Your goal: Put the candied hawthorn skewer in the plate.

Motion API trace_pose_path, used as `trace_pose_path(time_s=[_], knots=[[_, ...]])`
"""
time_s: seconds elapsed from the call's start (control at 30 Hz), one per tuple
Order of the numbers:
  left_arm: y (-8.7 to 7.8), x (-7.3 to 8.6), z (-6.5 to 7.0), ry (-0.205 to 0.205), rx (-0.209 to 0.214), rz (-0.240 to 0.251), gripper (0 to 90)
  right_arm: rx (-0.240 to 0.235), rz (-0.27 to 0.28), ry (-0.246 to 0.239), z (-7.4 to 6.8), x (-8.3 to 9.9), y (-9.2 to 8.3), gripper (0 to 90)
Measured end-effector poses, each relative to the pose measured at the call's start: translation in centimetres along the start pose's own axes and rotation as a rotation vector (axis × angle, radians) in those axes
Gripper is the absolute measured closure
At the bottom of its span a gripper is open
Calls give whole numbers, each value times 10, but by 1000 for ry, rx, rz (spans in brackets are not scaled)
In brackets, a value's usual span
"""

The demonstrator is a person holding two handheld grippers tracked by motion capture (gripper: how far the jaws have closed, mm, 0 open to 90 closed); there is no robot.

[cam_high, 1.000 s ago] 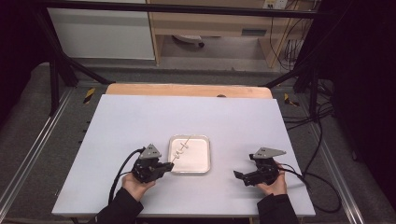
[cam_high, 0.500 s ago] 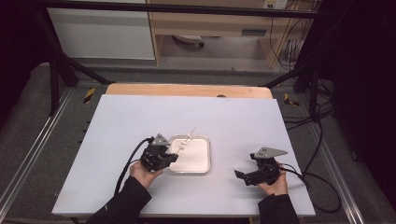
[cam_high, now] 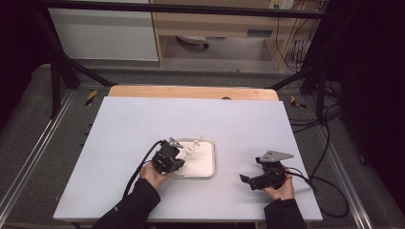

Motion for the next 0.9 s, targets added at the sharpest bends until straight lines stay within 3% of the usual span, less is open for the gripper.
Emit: trace_pose_path(time_s=[0.27, 0.57, 0.7, 0.9], knots=[[7, 2, 3, 3, -17, -56, 875, -2, -4, 2, 0, 0, 1, 6], [8, 2, 3, -1, -22, -57, 865, -3, -1, 3, 0, 0, 0, 6], [4, 2, 2, 20, -33, -51, 792, -3, 1, 4, 0, 0, 0, 6], [-9, 2, -2, 71, -53, -26, 601, -3, 4, 15, 0, -1, -2, 6]])
Point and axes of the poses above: each handheld gripper's, and its own axes: y roughly forward along the jaws, x roughly out of its underside, z roughly to its right, the point moved 5 cm from there along y, roughly forward along the jaws, and after that the axes turned 4 degrees about z, right-handed, at the moved point
